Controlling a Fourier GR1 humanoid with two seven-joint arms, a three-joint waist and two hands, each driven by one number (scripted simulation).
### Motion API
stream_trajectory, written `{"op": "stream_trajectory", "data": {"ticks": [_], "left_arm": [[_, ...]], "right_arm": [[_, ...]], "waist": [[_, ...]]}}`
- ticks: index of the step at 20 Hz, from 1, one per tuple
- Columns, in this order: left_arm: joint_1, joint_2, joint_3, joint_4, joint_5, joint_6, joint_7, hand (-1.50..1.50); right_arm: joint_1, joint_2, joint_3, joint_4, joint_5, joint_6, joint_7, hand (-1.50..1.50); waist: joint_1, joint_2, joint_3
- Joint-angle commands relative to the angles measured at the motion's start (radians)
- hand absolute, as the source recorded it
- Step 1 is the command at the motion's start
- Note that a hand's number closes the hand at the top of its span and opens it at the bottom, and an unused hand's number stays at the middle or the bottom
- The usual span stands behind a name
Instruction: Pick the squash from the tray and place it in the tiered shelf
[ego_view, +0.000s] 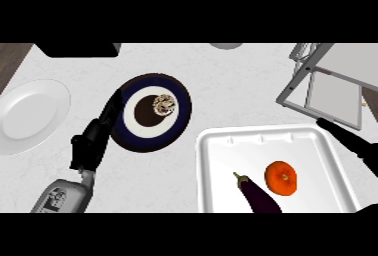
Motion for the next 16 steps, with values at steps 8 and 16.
{"op": "stream_trajectory", "data": {"ticks": [8, 16], "left_arm": [[-0.041, -0.043, 0.084, 0.105, -0.039, -0.080, -0.053, 0.00], [0.047, -0.083, 0.085, -0.006, -0.096, -0.086, -0.035, 0.00]], "right_arm": [[0.010, 0.208, 0.042, -0.143, 0.200, 0.048, 0.157, -1.50], [0.043, 0.309, 0.006, -0.098, 0.297, 0.135, 0.092, -1.50]], "waist": [[0.003, 0.002, 0.001], [0.005, 0.001, 0.001]]}}
